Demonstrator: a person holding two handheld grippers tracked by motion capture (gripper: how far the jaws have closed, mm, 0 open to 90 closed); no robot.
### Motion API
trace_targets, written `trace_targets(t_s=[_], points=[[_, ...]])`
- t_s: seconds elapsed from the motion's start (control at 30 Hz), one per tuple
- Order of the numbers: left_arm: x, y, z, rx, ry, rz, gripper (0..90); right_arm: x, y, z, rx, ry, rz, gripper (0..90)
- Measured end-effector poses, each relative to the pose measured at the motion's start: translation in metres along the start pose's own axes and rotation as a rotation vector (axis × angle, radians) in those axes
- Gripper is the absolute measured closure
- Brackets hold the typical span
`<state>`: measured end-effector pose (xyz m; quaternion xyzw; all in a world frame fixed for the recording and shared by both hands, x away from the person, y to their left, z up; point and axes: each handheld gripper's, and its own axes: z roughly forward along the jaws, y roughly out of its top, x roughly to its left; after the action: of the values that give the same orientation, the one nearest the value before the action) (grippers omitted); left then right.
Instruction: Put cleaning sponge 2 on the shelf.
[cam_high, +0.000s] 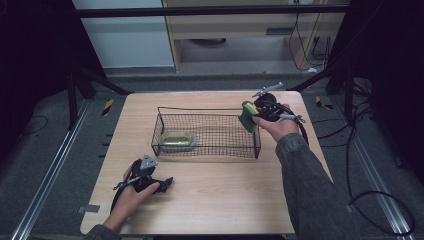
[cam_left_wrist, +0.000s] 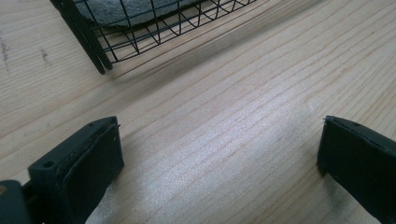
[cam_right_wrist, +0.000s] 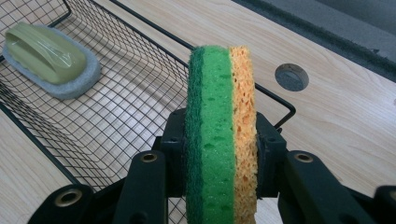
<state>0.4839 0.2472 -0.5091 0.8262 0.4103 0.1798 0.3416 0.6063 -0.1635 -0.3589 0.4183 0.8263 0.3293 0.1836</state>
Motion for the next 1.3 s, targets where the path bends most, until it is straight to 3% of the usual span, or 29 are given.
trace_targets(t_s=[1.3], points=[[0.000,0.000,0.000,0.004,-0.003,0.004,0.0,-0.006,-0.023,0.027,0.061,0.004,0.042,64.2]])
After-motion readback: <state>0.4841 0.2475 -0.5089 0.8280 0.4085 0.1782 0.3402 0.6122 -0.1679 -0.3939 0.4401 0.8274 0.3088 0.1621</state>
